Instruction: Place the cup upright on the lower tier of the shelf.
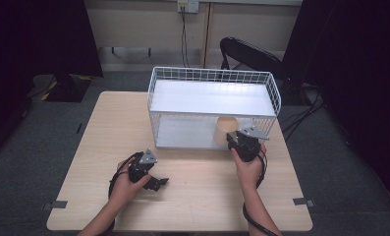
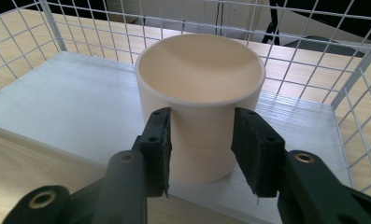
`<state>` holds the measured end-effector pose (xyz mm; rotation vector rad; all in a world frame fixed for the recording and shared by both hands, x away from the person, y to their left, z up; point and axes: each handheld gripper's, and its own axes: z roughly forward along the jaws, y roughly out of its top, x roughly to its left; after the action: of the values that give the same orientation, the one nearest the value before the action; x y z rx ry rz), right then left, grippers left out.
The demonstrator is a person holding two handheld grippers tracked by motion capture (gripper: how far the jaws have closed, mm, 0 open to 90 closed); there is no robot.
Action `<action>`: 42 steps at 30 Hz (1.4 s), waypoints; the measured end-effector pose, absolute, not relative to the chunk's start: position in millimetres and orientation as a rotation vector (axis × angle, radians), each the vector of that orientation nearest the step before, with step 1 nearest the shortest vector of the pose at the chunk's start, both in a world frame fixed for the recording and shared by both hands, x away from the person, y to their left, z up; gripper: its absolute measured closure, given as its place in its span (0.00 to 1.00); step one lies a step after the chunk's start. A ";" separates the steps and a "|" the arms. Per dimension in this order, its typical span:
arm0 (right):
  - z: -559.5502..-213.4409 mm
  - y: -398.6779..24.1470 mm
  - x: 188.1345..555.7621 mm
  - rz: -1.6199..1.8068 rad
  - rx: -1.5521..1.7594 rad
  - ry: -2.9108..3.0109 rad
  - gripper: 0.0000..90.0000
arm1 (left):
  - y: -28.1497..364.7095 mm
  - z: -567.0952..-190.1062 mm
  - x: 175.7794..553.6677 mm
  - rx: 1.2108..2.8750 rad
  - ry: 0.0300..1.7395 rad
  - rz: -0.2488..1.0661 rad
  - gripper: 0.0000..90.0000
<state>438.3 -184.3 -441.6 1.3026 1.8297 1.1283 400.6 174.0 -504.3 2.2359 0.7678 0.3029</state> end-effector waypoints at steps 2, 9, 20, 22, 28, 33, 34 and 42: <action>-441.5 -184.5 439.2 1.123 1.298 1.832 0.66 | 174.0 -504.3 400.6 2.236 0.768 0.303 0.00; -440.6 -185.7 441.8 1.116 1.287 1.832 0.67 | 174.0 -504.3 400.7 2.236 0.767 0.302 0.00; -436.3 -189.8 439.2 1.118 1.316 1.837 0.48 | 174.0 -504.3 400.7 2.236 0.767 0.302 0.00; -435.5 -190.2 439.1 1.123 1.319 1.842 0.45 | 174.0 -504.3 400.7 2.236 0.767 0.302 0.00; -433.0 -189.7 439.0 1.122 1.320 1.874 0.36 | 174.1 -504.1 400.8 2.240 0.766 0.304 0.00; -432.8 -188.2 437.3 1.131 1.322 1.898 0.29 | 174.1 -504.1 400.9 2.240 0.766 0.304 0.00; -432.9 -187.5 437.0 1.129 1.319 1.910 0.28 | 174.2 -504.0 400.9 2.240 0.765 0.305 0.00; -431.3 -188.0 430.8 1.134 1.288 1.985 0.24 | 173.0 -504.1 402.0 2.238 0.763 0.302 0.00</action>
<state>430.8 -188.0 -431.3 1.2881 1.9850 1.1338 402.0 173.0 -504.1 2.2380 0.7630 0.3017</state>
